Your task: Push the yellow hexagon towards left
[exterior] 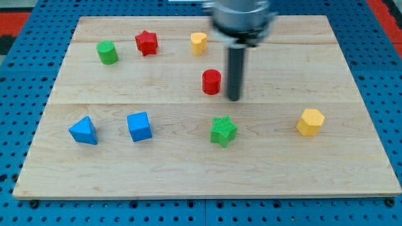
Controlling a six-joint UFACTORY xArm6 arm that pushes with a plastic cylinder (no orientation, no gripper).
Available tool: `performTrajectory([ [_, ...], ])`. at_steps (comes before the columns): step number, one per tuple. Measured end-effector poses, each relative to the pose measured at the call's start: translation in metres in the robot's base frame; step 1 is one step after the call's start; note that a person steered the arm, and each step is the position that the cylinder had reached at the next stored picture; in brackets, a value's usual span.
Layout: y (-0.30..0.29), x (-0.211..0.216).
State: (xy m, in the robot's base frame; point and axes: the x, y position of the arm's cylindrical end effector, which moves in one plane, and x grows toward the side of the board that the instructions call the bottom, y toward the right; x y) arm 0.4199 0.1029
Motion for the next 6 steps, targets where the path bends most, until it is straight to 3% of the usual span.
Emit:
performTrajectory([
  [1,0.103,0.017],
  [2,0.085,0.035],
  [3,0.179,0.077],
  [4,0.144,0.108],
  [5,0.076,0.1],
  [6,0.076,0.014],
])
